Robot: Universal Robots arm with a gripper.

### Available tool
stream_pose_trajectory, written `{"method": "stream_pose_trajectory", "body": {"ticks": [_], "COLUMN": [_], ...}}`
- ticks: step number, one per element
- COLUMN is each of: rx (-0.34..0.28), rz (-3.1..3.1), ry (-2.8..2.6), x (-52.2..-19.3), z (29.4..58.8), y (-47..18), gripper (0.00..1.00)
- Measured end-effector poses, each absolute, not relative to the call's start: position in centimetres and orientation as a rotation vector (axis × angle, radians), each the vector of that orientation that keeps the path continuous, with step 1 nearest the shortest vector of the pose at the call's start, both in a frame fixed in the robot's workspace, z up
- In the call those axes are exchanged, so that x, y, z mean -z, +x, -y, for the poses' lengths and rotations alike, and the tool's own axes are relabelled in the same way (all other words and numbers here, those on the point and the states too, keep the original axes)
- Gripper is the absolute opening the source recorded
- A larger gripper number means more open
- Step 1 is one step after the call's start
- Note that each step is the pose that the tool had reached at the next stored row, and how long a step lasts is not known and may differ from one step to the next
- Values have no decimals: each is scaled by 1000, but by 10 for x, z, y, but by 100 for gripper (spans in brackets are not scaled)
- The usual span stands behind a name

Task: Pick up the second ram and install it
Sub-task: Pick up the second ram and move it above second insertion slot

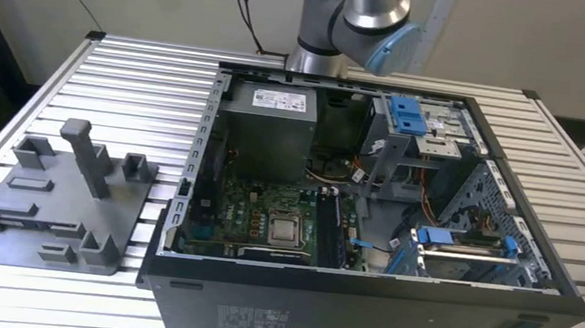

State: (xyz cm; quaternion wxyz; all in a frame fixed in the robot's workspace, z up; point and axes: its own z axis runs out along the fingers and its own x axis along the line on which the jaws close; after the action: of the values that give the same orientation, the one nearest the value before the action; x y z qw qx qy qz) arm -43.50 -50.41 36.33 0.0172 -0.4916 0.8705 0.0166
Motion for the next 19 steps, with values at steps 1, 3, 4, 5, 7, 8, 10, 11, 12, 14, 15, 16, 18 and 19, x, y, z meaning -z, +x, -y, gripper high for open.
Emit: {"method": "stream_pose_trajectory", "body": {"ticks": [1,3,4,5,7,8,10,11,12,14,15,16,18,19], "rx": [-52,-53,-53,-54,-55,-55,-56,-56,-57,-56,-55,-54,-53,-54], "rz": [-2692,-2662,-2648,-2633,-2603,-2588,-2556,-2542,-2525,-2490,-2472,-2455,-2422,-2411], "ry": [-1552,-1602,-1627,-1651,-1699,-1723,-1770,-1792,-1815,-1862,-1884,-1906,-1946,-1959], "x": [-363,-362,-362,-361,-361,-360,-360,-359,-359,-359,-358,-358,-358,-358], "z": [504,504,504,504,504,504,504,504,504,504,504,504,504,504], "y": [-435,-435,-435,-435,-435,-435,-435,-435,-435,-435,-435,-435,-435,-435], "gripper": [11,11,11,11,11,11,11,11,11,11,11,11,11,11]}}
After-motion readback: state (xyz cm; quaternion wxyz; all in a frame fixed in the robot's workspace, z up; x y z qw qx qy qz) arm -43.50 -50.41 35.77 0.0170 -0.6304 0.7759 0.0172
